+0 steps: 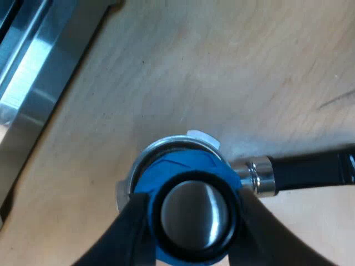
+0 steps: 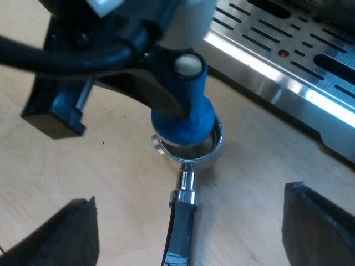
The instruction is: Grind coffee beans and then tamp
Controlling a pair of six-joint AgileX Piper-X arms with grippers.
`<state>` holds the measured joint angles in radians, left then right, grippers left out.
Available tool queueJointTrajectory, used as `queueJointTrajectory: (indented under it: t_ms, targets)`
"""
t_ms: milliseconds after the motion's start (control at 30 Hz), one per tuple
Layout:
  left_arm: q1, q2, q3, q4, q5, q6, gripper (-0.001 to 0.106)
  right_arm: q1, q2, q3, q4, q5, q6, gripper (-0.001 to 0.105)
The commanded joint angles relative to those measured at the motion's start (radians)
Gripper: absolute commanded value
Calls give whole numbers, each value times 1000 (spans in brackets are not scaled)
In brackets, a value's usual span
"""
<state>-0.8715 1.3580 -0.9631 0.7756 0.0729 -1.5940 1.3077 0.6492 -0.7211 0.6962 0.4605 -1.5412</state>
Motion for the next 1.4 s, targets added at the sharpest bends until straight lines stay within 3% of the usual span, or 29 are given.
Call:
queueJointTrajectory:
  t_ms: [33, 533, 933, 1400]
  targets:
    - [-4, 9, -8, -31, -17, 5, 0, 0, -7, -2, -5, 8, -4, 70]
    - [-4, 9, -8, -49, -17, 5, 0, 0, -7, -2, -5, 8, -4, 70]
    - [-1, 9, 76, -109, -17, 5, 0, 0, -7, -2, -5, 8, -4, 70]
    - [2, 9, 77, -151, -28, 5, 0, 0, -7, -2, -5, 14, -4, 70]
